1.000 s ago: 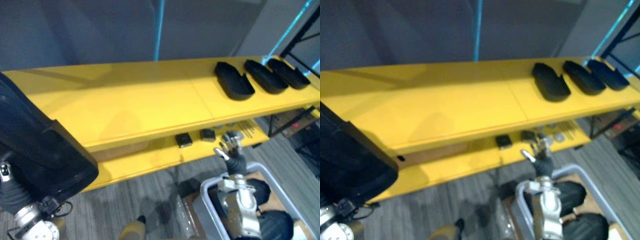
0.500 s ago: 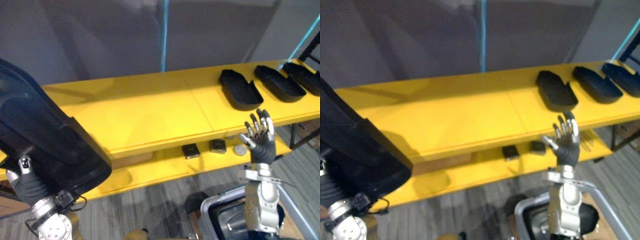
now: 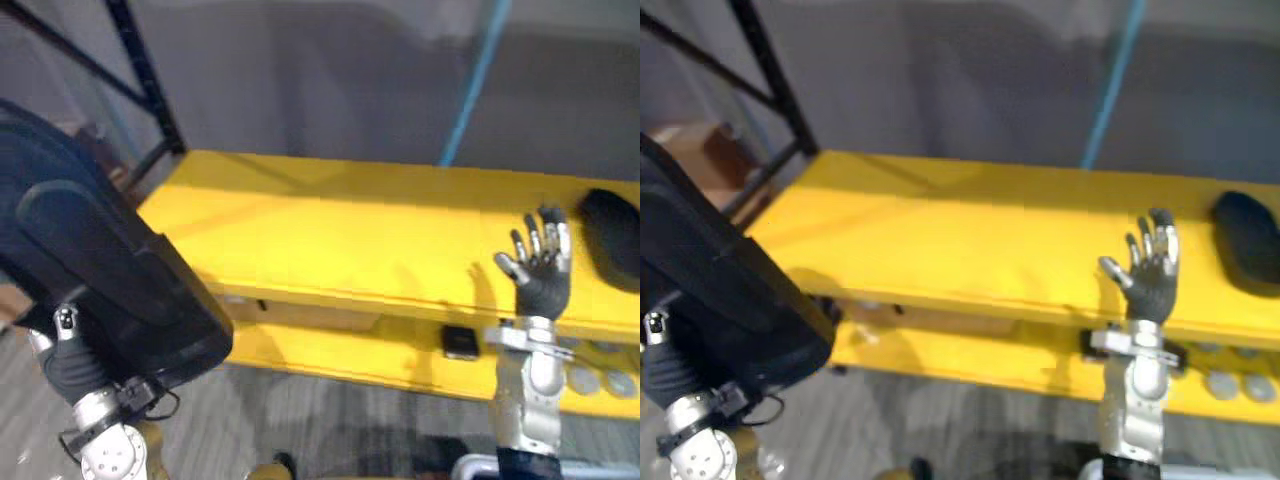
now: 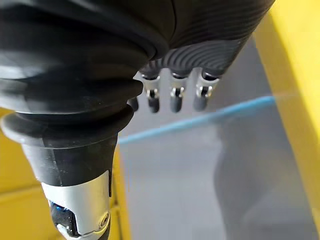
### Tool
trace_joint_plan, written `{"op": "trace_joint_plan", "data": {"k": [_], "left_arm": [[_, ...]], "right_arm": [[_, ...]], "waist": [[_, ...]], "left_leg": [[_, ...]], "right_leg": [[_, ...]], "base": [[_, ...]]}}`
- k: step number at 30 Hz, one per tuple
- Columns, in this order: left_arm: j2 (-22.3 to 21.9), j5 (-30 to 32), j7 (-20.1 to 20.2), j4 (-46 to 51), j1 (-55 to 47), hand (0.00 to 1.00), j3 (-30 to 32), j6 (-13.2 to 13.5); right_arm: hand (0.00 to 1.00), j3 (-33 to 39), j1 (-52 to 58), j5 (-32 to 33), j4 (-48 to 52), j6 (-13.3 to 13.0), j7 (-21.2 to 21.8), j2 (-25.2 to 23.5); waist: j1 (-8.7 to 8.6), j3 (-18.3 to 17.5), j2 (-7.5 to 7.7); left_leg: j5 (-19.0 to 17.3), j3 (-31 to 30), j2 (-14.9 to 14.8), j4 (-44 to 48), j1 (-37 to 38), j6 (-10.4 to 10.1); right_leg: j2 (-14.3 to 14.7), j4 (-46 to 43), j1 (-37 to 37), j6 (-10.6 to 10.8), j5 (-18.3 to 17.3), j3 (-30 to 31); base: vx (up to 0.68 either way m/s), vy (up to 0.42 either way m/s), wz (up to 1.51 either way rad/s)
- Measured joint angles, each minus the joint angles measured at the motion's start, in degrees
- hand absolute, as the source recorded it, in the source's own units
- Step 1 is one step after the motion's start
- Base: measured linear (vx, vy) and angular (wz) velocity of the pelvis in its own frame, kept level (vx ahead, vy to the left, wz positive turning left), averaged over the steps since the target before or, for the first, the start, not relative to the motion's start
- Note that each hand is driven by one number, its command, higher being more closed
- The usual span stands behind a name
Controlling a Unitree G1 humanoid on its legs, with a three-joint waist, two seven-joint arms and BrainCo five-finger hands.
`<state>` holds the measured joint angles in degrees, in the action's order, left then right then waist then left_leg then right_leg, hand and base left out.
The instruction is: Walk over and take plastic housings, then place them on the shelf
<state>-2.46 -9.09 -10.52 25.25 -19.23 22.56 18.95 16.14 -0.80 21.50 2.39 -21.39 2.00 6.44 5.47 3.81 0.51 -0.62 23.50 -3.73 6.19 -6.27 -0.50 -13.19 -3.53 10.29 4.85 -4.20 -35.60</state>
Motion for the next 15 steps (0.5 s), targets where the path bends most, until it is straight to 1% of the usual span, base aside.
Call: {"op": "trace_joint_plan", "data": {"k": [1,4,5,6,7,8,9,10,11,14,15], "left_arm": [[0.0,-0.1,0.2,-0.1,0.1,1.00,0.1,0.0],[0.4,-0.1,0.7,-1.5,1.2,1.00,-0.3,-0.1],[0.6,-0.1,1.0,-2.1,1.8,1.00,-0.5,-0.3],[1.1,-0.1,1.4,-2.3,1.8,1.00,-0.6,-0.3],[1.2,-0.1,1.6,-2.3,1.5,1.00,-0.5,-0.3],[1.3,-0.1,1.8,-2.3,0.6,1.00,-0.3,-0.3],[1.3,-0.1,1.9,-2.1,-0.9,1.00,-0.2,-0.3],[1.3,-0.1,2.1,-2.1,-1.4,1.00,-0.2,-0.3],[1.4,-0.1,2.6,-2.0,-1.6,1.00,-0.1,-0.3],[1.4,0.1,3.4,-1.8,-0.5,1.00,-1.0,-0.3],[1.4,0.3,3.4,-1.8,-0.3,1.00,-1.3,-0.3]], "right_arm": [[0.00,-0.2,-0.7,-0.3,-1.8,0.0,-0.5,-0.6],[0.00,-0.2,-0.7,-0.3,-2.1,-0.1,-0.9,-0.9],[0.00,-0.2,-0.7,-0.3,-2.1,-0.2,-0.9,-0.9],[0.00,-0.2,-0.8,-0.2,-2.2,-0.2,-0.8,-0.9],[0.00,-0.3,-0.9,-0.1,-2.2,-0.2,-0.7,-0.9],[0.00,-0.3,-1.4,0.4,-2.2,-0.2,-0.3,-0.6],[0.00,-0.4,-2.2,0.9,-2.1,-0.2,0.4,-0.3],[0.00,-0.3,-2.2,1.1,-2.0,-0.3,0.6,-0.1],[0.00,-0.1,-1.8,1.3,-2.1,-0.2,0.6,-0.4],[0.00,-0.5,0.3,1.1,-2.0,0.0,0.4,-1.7],[0.00,-0.5,0.6,1.1,-1.9,0.0,0.4,-2.0]], "waist": [[0.08,0.2,0.44],[-0.20,0.6,0.92],[-0.25,0.9,1.29],[-0.11,1.3,1.84],[0.15,1.4,1.88],[0.37,1.6,1.30],[0.65,1.5,-0.12],[0.61,1.3,-1.07],[0.24,1.1,-1.84],[-1.59,1.5,-0.38],[-1.71,1.5,-0.12]], "left_leg": [[-0.1,0.6,0.7,0.1,0.5,0.8],[-0.5,1.6,1.2,0.2,1.8,1.3],[-0.5,0.2,1.5,1.1,2.2,1.2],[-1.1,-6.3,1.5,4.3,1.1,0.4],[-1.9,-10.5,1.3,6.5,0.3,-0.6],[-4.3,-17.7,1.0,10.0,-0.9,-2.3],[-7.3,-22.5,0.1,11.4,-1.0,-4.3],[-9.0,-23.2,-0.4,11.2,-0.8,-4.9],[-10.1,-22.3,-0.6,10.7,-0.8,-5.2],[-9.4,-20.5,-0.4,8.8,-0.5,-4.9],[-9.1,-20.0,-0.5,8.2,0.0,-5.0]], "right_leg": [[-0.8,0.1,0.1,0.0,0.0,0.8],[-1.5,0.1,0.4,-0.1,0.1,3.5],[-1.7,0.1,0.2,-0.1,0.2,5.1],[-1.7,0.1,-0.2,-0.1,0.2,7.6],[-1.6,0.1,-0.5,0.1,0.3,8.8],[-1.1,0.3,-1.4,0.1,0.2,12.0],[0.1,0.7,-2.8,0.6,0.3,15.4],[0.6,1.1,-3.4,1.6,0.7,16.5],[0.5,1.9,-4.3,2.8,1.5,18.4],[0.2,2.7,-5.4,2.2,2.1,19.9],[0.2,2.7,-5.5,2.2,2.4,20.0]], "base": [[0.07,0.127,-0.09],[0.05,0.067,-0.27],[0.03,-0.136,-0.55],[0.03,-0.257,-0.70],[-0.03,-0.445,-1.02],[-0.05,-0.410,-1.32],[-0.07,-0.316,-1.35],[-0.07,-0.129,-1.14],[-0.05,-0.064,-0.74],[-0.03,-0.099,-0.31],[0.03,-0.201,-0.11]]}}
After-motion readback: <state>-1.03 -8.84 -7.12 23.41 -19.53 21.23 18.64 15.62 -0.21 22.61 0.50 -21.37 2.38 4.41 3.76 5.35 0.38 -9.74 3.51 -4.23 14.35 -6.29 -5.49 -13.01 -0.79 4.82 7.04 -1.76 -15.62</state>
